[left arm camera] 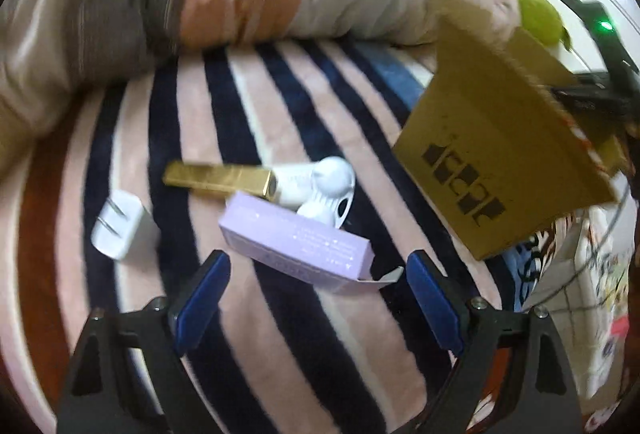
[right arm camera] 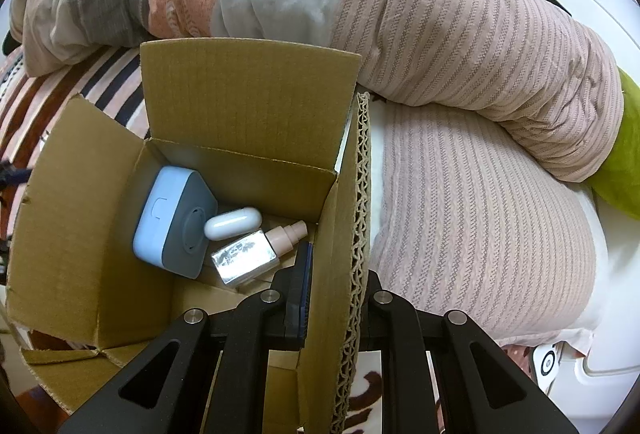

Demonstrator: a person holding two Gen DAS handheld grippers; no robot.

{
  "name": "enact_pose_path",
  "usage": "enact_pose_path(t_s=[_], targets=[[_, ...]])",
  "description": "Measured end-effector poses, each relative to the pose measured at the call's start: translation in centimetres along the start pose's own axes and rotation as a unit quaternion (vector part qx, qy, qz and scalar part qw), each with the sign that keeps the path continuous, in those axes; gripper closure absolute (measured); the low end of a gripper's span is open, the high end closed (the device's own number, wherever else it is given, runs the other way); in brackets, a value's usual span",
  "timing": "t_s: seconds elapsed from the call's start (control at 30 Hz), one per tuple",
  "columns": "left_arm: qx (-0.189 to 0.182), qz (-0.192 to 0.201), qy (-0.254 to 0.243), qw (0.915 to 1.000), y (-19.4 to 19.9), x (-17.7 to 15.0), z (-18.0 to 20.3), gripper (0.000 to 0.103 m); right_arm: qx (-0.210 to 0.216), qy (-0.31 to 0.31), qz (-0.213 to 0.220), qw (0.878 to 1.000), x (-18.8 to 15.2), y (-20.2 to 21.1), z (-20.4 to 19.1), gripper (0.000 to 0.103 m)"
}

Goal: Organize rigid objects
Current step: 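Grasp the lavender box lengthwise with the left tool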

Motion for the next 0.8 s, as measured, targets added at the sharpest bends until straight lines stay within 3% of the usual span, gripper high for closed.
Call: enact_pose_path(t_s=[0.13, 0.27, 0.37, 0.53, 0.8], targets=[[-0.01, 0.002, 0.042, 0.9991, -1.7, 0.4, 0.1, 0.015, 0.002, -0.002, 0.001, 1.0, 0.0, 0.0, 0.0, 0.093], [0.03, 0.009, 0.051, 0.9982, -2.6, 0.5, 0.3, 0.015, 0.002, -0.002, 0.001, 1.0, -0.1, -0.1, 0.2, 0.093], [0.065, 0.009, 0.052, 0.9965, -2.8, 0.1, -0.2, 0.026, 0.001, -0.001, 0.001, 1.0, -0.2, 0.0, 0.2, 0.093], [0.056, 0.012, 0.049, 0.9972, -1.6, -0.8, -0.7, 0.043, 0.002, -0.001, 0.001, 1.0, -0.2, 0.0, 0.2, 0.093], [0.093, 0.004, 0.014, 0.9955, 0.7, -2.5, -3.7, 0.047, 0.0, 0.0, 0.001, 1.0, -0.3, 0.0, 0.2, 0.093]])
Point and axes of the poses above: each gripper's, at about its wrist camera, not at the fingertips, and y roughly against the way its jaws point, z to its right, x to its top, the point moved 8 cm from there along -y, roughly the way its jaws point
